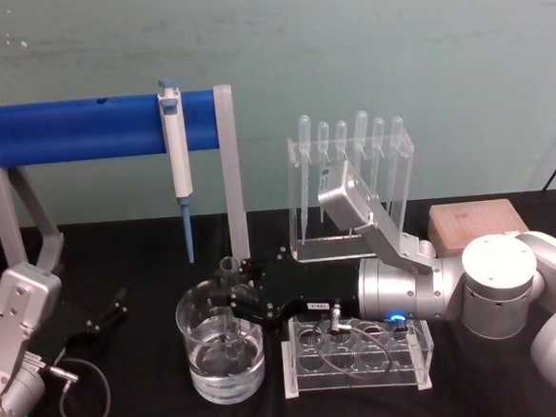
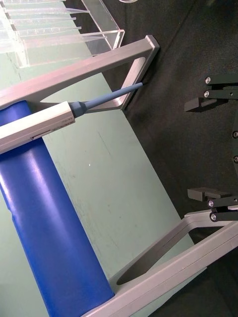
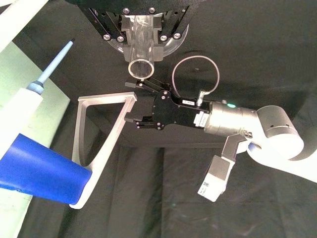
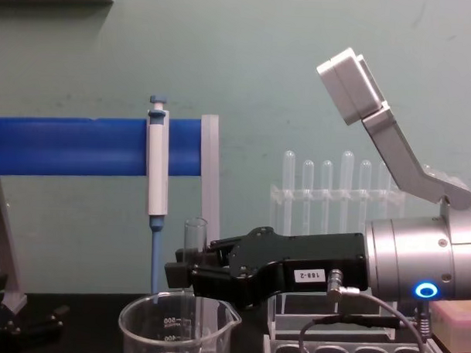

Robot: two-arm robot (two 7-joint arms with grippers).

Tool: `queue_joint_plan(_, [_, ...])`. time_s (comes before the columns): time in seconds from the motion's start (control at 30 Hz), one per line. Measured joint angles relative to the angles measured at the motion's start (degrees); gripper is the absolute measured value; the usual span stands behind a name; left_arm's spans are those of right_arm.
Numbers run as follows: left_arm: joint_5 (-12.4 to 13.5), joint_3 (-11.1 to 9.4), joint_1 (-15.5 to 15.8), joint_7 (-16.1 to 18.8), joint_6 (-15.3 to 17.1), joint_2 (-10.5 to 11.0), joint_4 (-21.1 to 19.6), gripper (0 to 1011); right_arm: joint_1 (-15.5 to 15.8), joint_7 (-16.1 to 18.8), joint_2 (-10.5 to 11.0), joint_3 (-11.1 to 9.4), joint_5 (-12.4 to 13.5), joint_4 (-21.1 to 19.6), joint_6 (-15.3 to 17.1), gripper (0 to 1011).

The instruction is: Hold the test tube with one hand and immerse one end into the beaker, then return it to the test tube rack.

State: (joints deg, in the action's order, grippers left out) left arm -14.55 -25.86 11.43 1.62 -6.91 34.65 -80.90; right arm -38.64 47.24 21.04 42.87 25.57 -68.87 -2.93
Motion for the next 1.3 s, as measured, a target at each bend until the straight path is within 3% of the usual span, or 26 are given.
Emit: queue_joint_plan(1.3, [0.00,0.00,0.00,0.00,0.00,0.00,0.00,1000,0.00,0.00,0.00,0.00,0.00,0.00,0.00,225])
